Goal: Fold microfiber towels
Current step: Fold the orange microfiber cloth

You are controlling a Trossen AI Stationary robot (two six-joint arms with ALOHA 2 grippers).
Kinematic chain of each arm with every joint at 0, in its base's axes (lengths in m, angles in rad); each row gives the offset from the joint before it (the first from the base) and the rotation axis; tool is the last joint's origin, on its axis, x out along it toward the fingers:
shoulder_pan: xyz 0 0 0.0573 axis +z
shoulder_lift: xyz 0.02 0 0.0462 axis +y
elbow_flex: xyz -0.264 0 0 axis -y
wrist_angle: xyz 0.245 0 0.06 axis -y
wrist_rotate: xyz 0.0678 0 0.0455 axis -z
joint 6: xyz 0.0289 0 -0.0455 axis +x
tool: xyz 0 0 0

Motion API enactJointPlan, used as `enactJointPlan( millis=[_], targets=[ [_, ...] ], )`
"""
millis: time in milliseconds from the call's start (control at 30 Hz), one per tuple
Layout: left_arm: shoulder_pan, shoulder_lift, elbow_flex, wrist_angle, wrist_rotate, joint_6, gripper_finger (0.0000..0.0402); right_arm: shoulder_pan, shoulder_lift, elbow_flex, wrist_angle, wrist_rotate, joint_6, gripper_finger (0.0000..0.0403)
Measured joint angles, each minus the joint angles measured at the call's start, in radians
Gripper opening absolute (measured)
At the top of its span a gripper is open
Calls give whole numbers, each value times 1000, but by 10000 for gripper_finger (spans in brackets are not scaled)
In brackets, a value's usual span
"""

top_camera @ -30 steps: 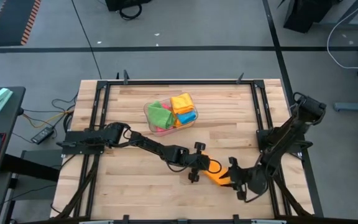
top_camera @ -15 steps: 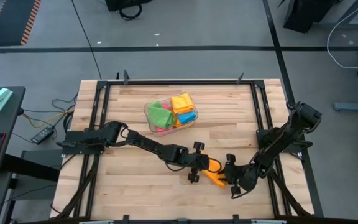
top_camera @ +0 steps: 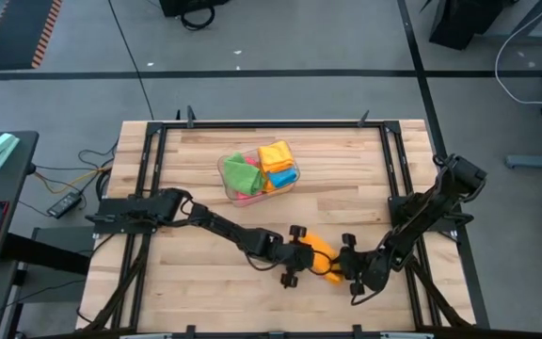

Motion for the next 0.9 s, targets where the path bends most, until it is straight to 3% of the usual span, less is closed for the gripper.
enactJointPlan(
  millis=[467,733,900],
  targets=[
    [84,-9,6,-240,18,26,69,5,0,23,-39,19,62,138],
    [105,-72,-5,-401,-11,28,61,7,-1,23,-44,8,62,138],
    [106,-120,0,-303,-8,35,54,7,-1,22,-43,9,64,138]
  ],
)
